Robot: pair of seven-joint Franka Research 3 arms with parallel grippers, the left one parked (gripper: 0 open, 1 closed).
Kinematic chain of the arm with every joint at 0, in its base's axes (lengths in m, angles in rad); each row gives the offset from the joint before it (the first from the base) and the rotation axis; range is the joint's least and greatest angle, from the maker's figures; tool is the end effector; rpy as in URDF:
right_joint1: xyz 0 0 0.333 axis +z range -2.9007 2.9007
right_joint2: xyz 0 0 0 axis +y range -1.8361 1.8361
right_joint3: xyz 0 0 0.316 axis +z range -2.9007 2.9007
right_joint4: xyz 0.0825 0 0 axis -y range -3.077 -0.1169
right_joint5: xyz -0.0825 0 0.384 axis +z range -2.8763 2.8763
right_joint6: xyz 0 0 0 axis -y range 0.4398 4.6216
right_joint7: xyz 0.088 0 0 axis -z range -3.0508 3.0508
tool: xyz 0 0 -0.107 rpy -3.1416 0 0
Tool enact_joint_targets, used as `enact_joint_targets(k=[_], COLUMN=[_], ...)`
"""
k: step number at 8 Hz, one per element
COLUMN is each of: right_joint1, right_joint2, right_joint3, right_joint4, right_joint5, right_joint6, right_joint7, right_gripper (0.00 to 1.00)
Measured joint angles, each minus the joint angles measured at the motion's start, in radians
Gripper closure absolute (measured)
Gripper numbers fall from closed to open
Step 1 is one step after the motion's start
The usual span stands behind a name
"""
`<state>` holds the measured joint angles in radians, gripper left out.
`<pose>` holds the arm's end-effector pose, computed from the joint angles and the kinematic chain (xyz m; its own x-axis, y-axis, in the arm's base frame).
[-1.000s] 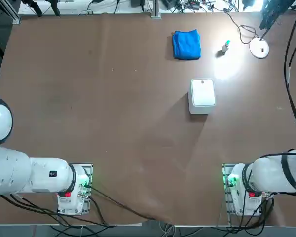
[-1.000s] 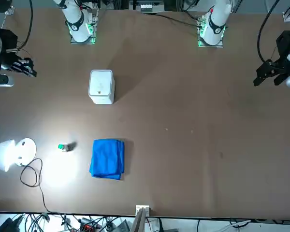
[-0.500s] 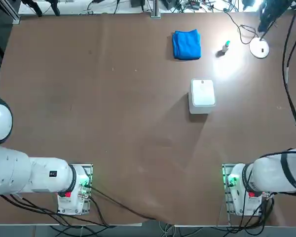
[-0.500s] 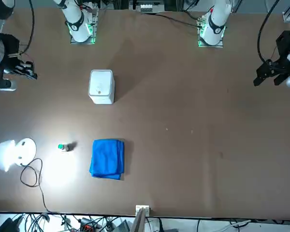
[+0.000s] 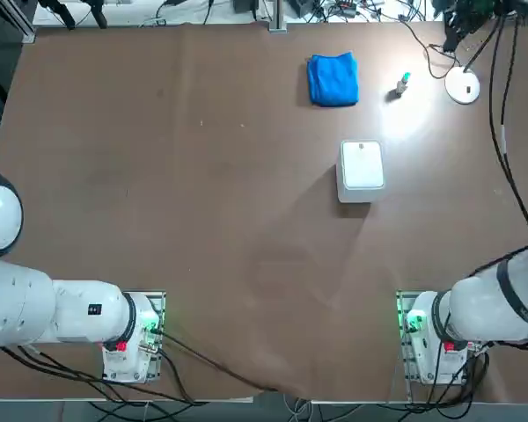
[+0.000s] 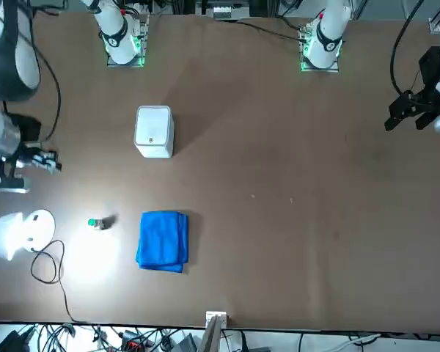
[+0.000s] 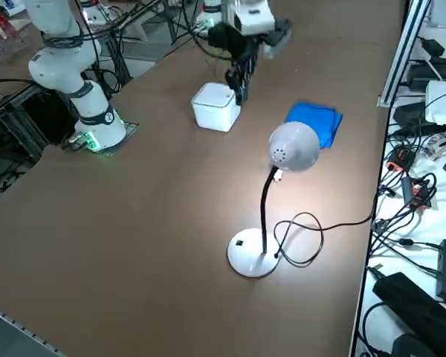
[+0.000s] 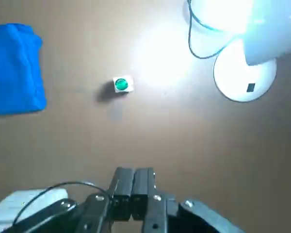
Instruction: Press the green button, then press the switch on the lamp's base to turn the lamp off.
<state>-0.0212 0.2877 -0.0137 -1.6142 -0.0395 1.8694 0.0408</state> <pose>0.6428 -0.0246 0.4561 0.9975 -0.0636 -0.0310 -0.0622 -0.9972 0.0425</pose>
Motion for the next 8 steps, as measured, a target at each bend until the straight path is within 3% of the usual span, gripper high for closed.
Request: enact_joint_targets(k=[2,5,8], right_joint1=[-0.003,0.022,0.032], right_joint2=[0.114,0.222,0.292], right_joint3=[0.001,0.012,0.012], right_joint4=[0.001,0.004,0.005], right_joint5=[0.0,0.0,0.0], right_joint6=[0.158,0.366,0.433], right_joint7=[0.032,0.124,0.159], right_gripper=[0.99,0.99,0.99])
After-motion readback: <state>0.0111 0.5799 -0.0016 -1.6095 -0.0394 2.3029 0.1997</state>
